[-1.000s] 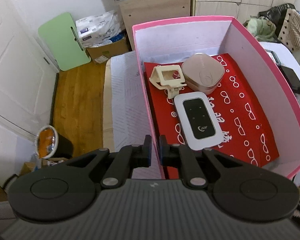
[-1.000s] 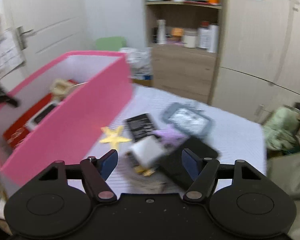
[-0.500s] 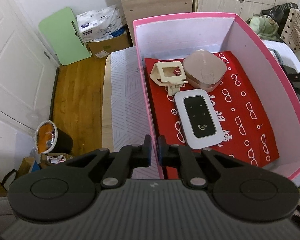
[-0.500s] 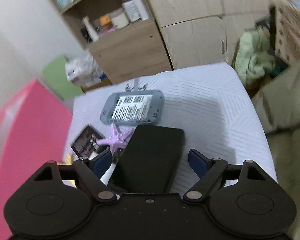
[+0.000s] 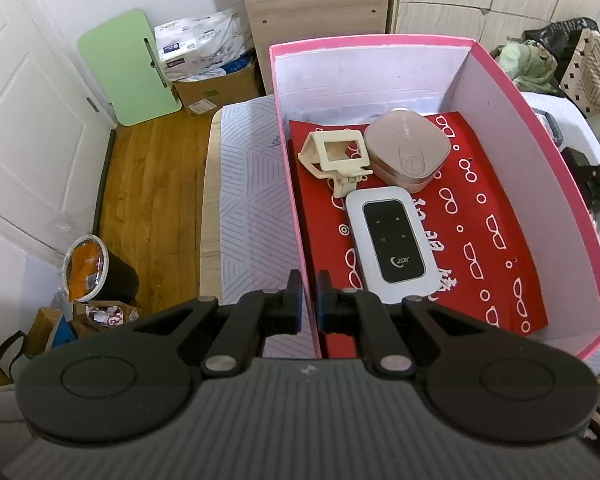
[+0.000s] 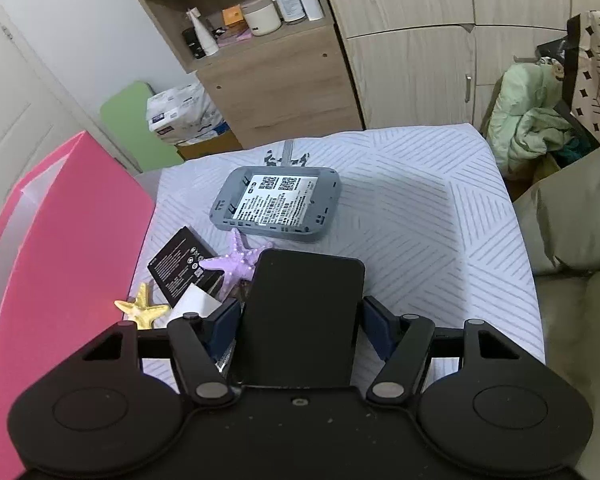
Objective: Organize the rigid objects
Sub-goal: 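Lower the black power bank into the box beside the router and release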
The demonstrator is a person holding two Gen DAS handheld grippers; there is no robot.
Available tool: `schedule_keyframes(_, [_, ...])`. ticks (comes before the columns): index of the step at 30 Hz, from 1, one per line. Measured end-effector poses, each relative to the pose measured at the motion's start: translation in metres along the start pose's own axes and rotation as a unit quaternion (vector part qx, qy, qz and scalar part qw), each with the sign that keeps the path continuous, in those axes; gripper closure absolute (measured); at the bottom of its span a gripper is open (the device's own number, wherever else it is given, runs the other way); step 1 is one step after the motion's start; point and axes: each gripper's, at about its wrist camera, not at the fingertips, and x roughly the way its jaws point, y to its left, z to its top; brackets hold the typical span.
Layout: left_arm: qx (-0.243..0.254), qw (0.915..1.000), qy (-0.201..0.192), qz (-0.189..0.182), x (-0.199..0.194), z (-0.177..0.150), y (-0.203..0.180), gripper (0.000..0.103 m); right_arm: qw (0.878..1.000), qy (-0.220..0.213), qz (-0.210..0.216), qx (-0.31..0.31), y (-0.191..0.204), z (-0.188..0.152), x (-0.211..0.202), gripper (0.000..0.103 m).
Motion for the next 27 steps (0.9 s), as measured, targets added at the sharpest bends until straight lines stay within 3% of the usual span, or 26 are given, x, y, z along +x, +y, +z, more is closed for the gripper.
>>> schedule_keyframes(9, [-0.023,0.9996,-0.012,-0.013,-0.004,-0.004,0.006,0.098,0.999,-0.022,0.032,0.02,0.0,0.003,-0.015,0.033])
schedule_keyframes(16, [-0.014,0.9998,-0.012,-0.006,-0.004,-0.005,0.003,0.098,0.995,-0.062,0.07,-0.028,0.038,0.002,-0.053,0.033])
schedule_keyframes(22, [-0.024,0.9995,-0.018,-0.013,-0.01,-0.006,0.006,0.098,0.971,-0.103,0.164,-0.14,0.111,0.003,-0.094,0.033])
schedule_keyframes(27, [-0.043,0.9984,-0.028,-0.024,-0.013,-0.009,0.011,0.098,0.95,-0.076,0.204,-0.222,0.169,0.006,-0.088,0.033])
